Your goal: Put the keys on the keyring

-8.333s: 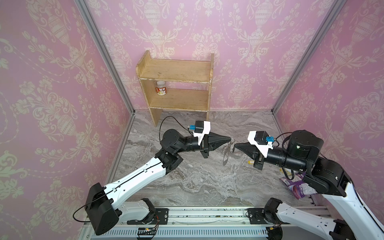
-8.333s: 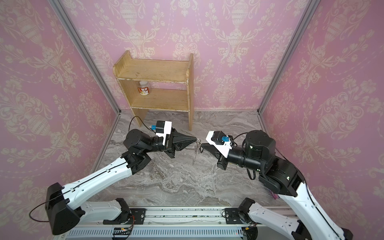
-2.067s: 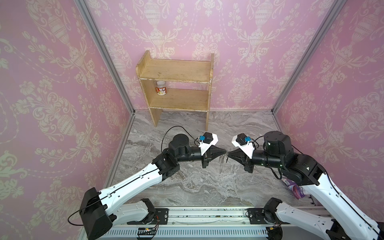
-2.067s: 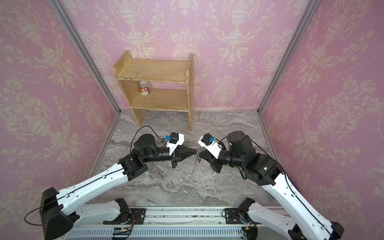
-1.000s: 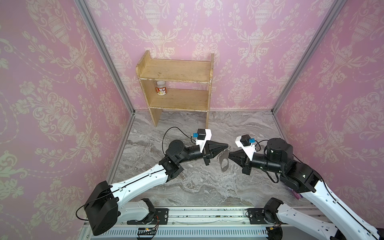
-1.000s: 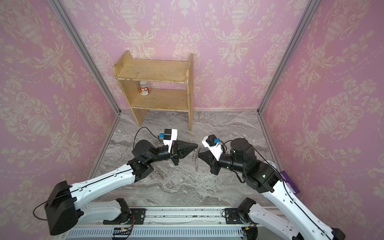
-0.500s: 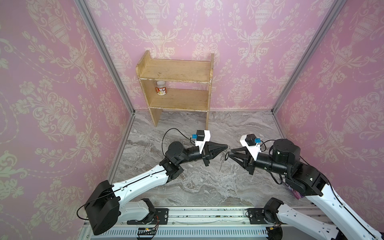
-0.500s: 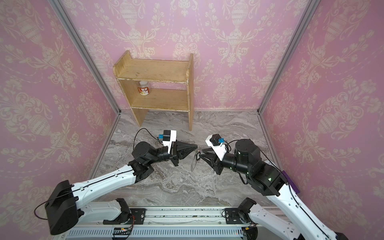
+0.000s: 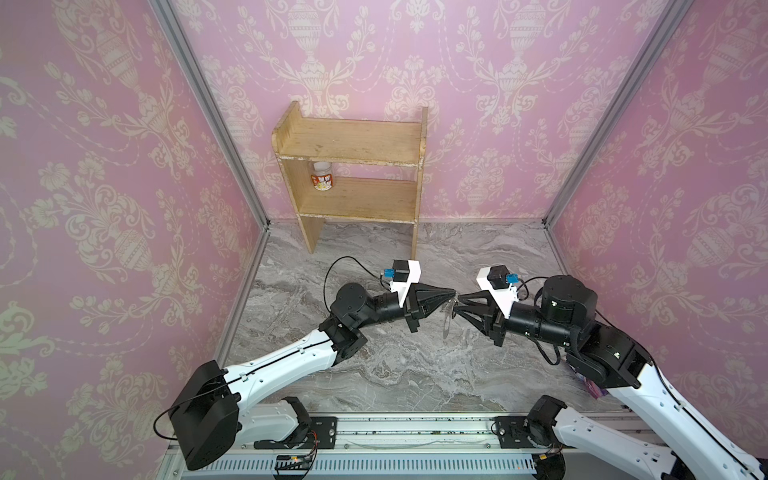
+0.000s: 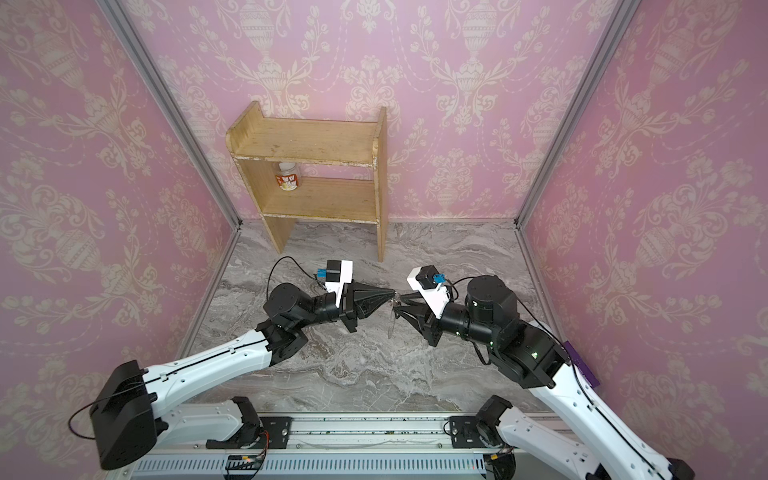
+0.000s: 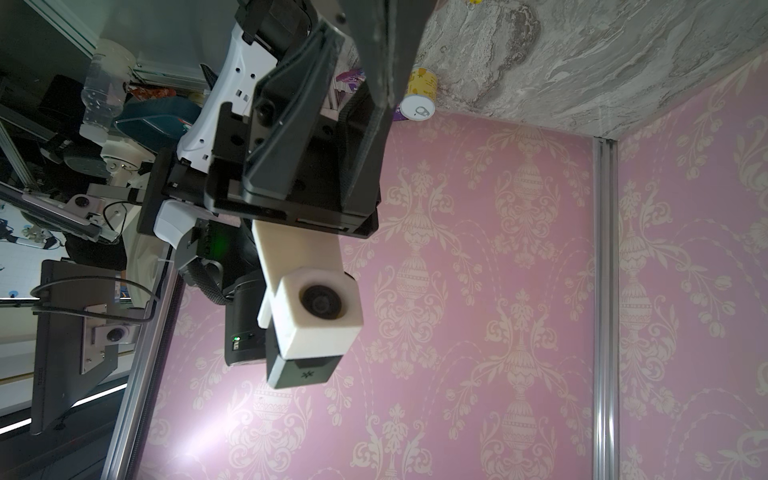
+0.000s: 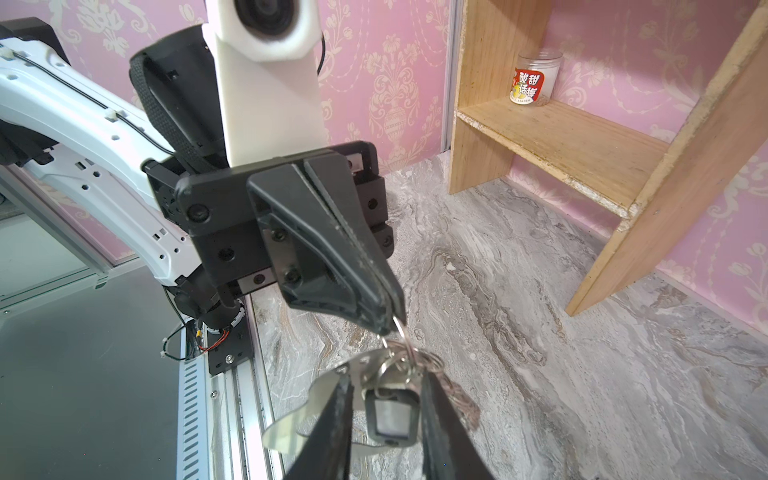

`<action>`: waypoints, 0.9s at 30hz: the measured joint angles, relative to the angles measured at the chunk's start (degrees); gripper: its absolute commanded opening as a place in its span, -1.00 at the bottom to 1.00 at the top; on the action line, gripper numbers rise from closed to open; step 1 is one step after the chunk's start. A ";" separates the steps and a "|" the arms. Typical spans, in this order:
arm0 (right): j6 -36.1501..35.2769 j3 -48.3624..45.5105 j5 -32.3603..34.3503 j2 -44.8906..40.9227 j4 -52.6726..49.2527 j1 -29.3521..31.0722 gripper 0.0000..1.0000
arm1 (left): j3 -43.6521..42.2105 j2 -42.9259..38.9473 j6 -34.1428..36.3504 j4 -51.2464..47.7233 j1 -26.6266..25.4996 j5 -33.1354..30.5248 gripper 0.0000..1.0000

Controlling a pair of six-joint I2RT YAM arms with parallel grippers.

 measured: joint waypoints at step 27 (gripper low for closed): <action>-1.03 0.04 1.40 0.83 2.97 2.19 -1.00 | 0.52 0.02 -0.28 2.51 0.00 0.15 -1.00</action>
